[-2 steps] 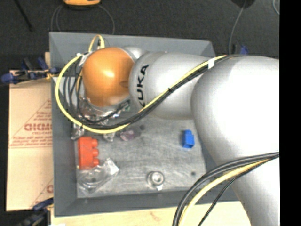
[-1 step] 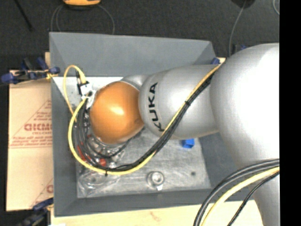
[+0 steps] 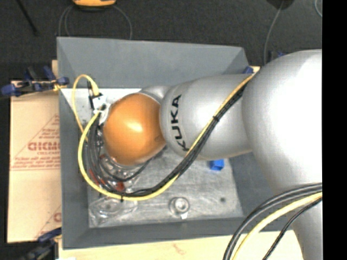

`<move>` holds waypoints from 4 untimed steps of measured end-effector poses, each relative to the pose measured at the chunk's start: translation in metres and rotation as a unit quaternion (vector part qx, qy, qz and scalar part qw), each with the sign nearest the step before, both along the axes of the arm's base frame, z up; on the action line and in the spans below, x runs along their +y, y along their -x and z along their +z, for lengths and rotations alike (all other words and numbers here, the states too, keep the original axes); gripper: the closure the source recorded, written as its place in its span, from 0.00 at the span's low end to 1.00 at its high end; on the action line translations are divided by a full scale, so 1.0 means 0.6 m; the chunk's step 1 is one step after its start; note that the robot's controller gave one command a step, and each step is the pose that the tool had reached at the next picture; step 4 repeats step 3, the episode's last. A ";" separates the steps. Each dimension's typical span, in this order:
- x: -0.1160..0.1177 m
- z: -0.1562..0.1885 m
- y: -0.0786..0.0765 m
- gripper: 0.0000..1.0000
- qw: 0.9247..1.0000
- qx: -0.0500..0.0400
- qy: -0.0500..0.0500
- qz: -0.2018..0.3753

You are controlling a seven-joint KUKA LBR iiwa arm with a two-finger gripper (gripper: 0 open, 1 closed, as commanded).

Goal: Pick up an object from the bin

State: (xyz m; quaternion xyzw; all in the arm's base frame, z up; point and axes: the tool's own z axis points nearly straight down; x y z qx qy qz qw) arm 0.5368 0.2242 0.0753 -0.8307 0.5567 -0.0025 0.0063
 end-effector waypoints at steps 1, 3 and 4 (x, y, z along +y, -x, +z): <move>-0.040 0.271 -0.018 1.00 1.000 0.001 0.002 0.019; -0.050 0.291 0.020 1.00 0.997 0.001 0.001 -0.081; -0.050 0.291 0.020 1.00 0.997 0.001 0.001 -0.081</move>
Offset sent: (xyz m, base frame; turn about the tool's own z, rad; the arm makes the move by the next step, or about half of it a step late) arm 0.0083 -0.0231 0.1570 -0.0431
